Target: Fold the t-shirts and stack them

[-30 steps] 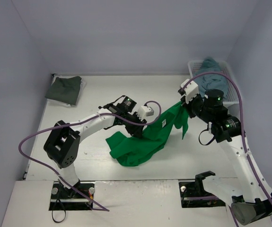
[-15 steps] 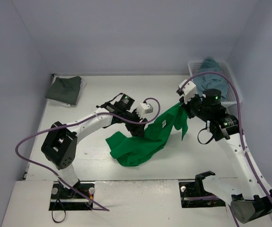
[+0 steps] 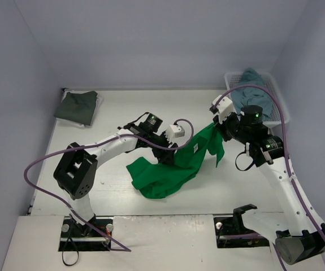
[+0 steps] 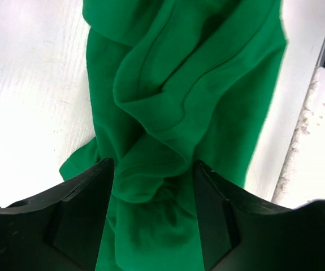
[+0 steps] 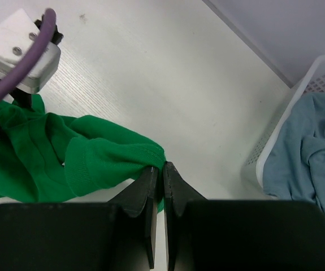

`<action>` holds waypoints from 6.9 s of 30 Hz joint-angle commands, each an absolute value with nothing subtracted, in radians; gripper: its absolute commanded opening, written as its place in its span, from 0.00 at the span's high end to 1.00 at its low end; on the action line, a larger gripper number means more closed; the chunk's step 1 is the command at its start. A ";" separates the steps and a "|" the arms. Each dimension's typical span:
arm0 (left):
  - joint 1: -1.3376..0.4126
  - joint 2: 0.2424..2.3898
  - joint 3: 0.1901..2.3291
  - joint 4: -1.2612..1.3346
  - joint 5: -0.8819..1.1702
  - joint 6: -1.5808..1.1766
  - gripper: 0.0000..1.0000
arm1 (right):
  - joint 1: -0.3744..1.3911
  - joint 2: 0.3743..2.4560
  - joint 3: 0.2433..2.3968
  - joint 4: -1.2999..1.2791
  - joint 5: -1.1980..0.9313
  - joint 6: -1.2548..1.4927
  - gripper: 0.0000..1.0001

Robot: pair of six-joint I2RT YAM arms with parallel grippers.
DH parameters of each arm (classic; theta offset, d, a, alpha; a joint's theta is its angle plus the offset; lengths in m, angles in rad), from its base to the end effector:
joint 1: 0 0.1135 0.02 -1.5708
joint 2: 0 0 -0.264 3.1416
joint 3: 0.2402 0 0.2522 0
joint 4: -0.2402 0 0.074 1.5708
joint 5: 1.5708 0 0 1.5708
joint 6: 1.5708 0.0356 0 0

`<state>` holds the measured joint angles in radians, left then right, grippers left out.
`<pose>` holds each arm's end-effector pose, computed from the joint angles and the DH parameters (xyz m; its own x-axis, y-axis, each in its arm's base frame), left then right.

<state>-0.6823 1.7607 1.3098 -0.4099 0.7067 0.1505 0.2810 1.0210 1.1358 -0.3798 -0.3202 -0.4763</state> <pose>0.2822 -0.2590 0.2434 -0.4608 0.5213 -0.7183 0.8872 0.2480 -0.3891 0.2107 0.0725 0.3980 0.0309 -0.4440 -0.8955 -0.6087 0.7023 -0.3692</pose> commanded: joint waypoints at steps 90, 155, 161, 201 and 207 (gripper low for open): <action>-0.304 1.748 2.391 -0.683 0.285 0.319 1.00 | 0.264 1.528 1.739 -0.055 -0.134 -0.350 1.00; -0.152 0.845 1.717 -0.644 0.767 0.107 1.00 | 0.086 0.825 1.352 -0.167 -0.612 -0.259 1.00; -0.152 0.902 1.622 -0.634 0.750 0.172 1.00 | 0.090 0.951 1.247 -0.059 -0.601 -0.287 1.00; -0.112 1.456 1.315 -0.192 0.399 0.410 1.00 | 0.353 2.226 1.880 0.135 -0.175 -0.408 1.00; -0.110 1.591 1.356 -0.190 0.281 0.397 1.00 | 0.377 2.353 2.003 0.087 -0.141 -0.411 1.00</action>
